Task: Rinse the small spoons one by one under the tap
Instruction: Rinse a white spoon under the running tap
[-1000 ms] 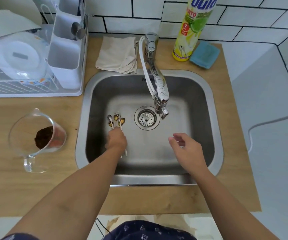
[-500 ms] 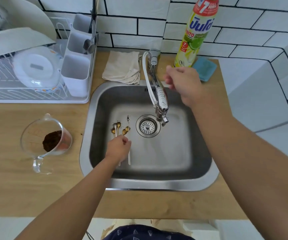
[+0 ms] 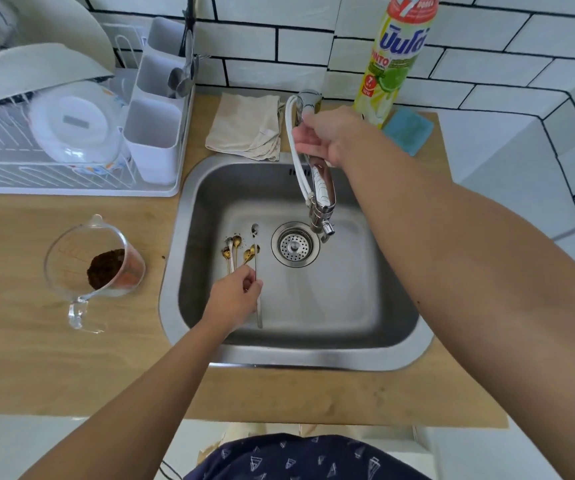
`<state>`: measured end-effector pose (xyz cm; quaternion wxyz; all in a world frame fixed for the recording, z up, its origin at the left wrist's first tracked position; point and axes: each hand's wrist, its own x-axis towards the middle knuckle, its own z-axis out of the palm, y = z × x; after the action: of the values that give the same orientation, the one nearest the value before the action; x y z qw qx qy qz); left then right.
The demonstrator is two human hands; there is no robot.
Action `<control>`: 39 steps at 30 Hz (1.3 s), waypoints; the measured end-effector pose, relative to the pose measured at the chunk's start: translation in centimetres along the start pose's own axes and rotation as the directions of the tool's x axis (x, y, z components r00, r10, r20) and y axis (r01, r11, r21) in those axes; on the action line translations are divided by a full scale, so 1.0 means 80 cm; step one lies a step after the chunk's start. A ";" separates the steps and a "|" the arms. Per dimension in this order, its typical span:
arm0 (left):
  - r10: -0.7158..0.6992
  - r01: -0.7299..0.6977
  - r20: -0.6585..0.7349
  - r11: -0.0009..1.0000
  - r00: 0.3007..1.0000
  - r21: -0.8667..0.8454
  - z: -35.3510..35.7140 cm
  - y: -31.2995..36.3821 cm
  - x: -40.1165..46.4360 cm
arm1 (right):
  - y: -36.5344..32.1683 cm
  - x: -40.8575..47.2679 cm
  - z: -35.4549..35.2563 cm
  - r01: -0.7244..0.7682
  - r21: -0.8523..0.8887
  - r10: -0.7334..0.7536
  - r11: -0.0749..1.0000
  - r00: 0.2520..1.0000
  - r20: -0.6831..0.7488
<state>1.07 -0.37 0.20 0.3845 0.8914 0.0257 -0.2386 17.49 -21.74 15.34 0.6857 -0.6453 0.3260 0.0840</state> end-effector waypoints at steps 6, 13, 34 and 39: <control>0.007 -0.007 0.013 1.000 1.000 0.018 -0.005 0.004 0.002 | 0.006 0.005 0.007 0.019 0.052 -0.017 0.998 1.000 -0.025; 0.013 -0.014 0.019 0.999 1.000 0.032 -0.003 0.003 0.002 | 0.005 0.012 0.008 0.037 0.068 -0.035 0.997 0.999 -0.036; 0.015 -0.020 0.192 1.000 0.981 0.024 0.013 0.015 0.005 | 0.241 -0.045 -0.063 0.043 0.118 0.007 0.992 0.921 -0.390; 0.008 0.011 0.249 0.997 0.969 -0.077 0.019 0.021 0.001 | 0.297 -0.068 -0.033 -0.085 0.087 0.087 0.993 0.996 -0.018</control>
<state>0.91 -2.63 0.36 0.4190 0.8387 -0.0129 -0.3476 -0.35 -18.93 -1.21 0.7052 -0.6014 0.3641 0.0924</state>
